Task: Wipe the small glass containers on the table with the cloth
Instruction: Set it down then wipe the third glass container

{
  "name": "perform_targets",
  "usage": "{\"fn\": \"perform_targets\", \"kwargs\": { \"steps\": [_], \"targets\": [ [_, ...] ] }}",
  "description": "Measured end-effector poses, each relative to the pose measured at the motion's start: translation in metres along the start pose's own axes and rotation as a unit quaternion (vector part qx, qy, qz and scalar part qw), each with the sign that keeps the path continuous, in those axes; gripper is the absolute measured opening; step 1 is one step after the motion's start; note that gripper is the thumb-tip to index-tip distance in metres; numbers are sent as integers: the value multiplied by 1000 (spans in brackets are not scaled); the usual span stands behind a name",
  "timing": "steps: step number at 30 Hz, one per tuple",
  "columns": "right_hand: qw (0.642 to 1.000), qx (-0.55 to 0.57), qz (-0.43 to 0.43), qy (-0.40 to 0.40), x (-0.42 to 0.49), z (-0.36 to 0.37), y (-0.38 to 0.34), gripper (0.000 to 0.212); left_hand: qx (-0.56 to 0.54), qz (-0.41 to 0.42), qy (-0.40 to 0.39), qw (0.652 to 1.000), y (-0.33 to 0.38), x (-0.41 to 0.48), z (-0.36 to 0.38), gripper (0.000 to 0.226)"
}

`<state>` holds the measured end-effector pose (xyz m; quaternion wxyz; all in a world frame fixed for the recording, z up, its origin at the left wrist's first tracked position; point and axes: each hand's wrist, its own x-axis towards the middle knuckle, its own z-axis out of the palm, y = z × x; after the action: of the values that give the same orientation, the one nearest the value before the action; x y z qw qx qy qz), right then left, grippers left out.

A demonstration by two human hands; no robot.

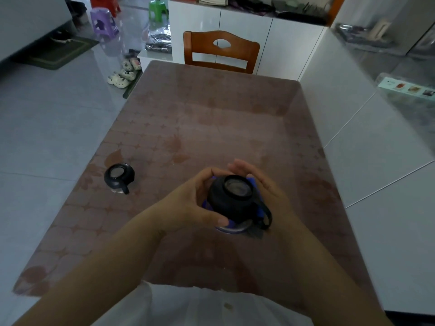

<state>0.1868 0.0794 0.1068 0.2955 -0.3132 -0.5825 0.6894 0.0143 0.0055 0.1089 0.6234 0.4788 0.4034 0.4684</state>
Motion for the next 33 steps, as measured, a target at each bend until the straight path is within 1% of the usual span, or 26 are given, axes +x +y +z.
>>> {"fn": "perform_targets", "kwargs": {
  "steps": [2, 3, 4, 5, 6, 8, 10, 12, 14, 23, 26, 28, 31, 33],
  "targets": [
    [997, -61, -7, 53, 0, -10, 2, 25, 39, -7, 14, 999, -3, 0, 1, 74],
    [995, -64, -16, 78, -1, -16, 0, 25, 60, -9, 24, 998, -4, 0, 2, 73],
    [995, -44, -27, 90, -3, -22, -5, 26, 77, -10, 33, 996, -5, -1, 2, 72],
    [996, -20, -38, 81, -5, -25, -12, 28, 92, -12, 39, 995, -6, -1, 2, 70],
    [997, -10, -50, 53, -6, -26, -20, 31, 105, -13, 43, 993, -6, -1, 2, 70],
    [996, -60, -51, -28, -8, -19, -34, 36, 122, -15, 48, 991, -6, 0, 2, 71],
    [977, -177, -45, -107, -8, -6, -36, 40, 127, -17, 54, 990, -5, 0, 4, 74],
    [952, -271, -49, -134, -8, 4, -32, 48, 135, -20, 58, 989, -4, 1, 5, 76],
    [946, -297, -43, -120, -7, 6, -28, 52, 137, -25, 59, 988, -5, -1, 5, 73],
    [933, -343, -57, -92, -6, 1, -11, 47, 154, -45, 54, 986, -16, -4, -2, 74],
    [925, -370, -70, -56, -9, 0, -2, 41, 164, -42, 53, 984, -19, -4, -4, 75],
    [931, -358, -70, -8, -9, -3, 2, 38, 169, -43, 52, 983, -19, -4, -4, 73],
    [957, -280, -53, 60, -8, -7, -3, 36, 166, -43, 51, 984, -19, -5, -5, 72],
    [963, -257, -50, 58, -9, -6, -9, 40, 165, -39, 53, 984, -19, -4, -4, 72]
  ]
}}
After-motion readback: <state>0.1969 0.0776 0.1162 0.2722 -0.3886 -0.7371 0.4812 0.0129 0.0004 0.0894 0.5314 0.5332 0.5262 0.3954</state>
